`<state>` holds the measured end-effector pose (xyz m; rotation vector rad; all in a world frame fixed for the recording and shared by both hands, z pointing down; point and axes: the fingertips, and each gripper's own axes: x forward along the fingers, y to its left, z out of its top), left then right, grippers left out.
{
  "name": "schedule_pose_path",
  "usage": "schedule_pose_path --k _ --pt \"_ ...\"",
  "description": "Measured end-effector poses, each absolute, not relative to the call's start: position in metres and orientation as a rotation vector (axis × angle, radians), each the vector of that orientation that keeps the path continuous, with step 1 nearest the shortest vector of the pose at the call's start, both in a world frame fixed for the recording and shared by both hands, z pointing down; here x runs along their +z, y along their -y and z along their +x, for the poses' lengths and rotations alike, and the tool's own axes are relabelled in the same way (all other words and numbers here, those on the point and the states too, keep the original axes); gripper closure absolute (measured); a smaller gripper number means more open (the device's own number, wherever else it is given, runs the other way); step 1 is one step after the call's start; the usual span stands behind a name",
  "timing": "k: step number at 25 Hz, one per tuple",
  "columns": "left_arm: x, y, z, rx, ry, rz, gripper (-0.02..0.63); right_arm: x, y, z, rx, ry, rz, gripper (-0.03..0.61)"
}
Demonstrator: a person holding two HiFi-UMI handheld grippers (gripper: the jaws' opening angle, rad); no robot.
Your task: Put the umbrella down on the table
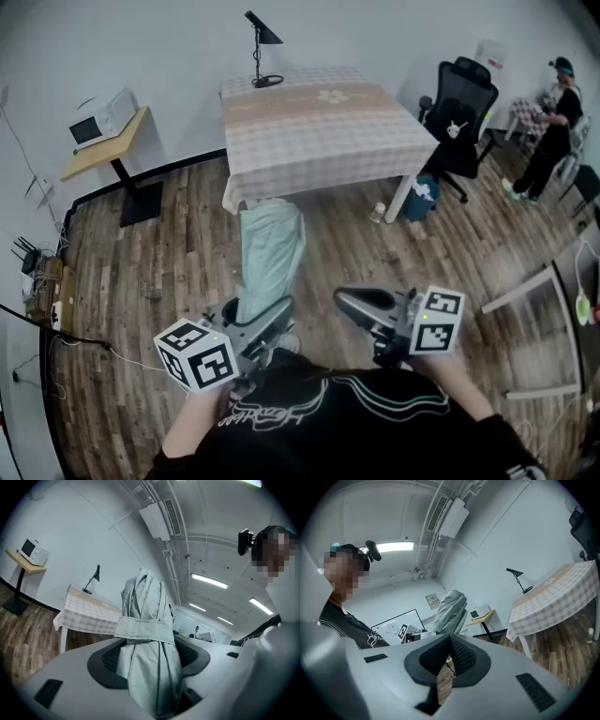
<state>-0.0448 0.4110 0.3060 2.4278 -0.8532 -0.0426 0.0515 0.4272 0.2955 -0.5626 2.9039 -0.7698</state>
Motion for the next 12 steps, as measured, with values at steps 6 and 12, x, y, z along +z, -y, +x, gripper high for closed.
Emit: schedule_pose_path --k 6,12 --pt "0.304 -0.402 -0.051 -0.018 0.856 2.442 0.348 0.289 -0.424 0.043 -0.775 -2.909 -0.584 0.568" --pt "0.293 -0.399 -0.044 -0.007 0.850 2.474 0.348 0.282 -0.422 0.052 -0.773 -2.870 -0.614 0.566"
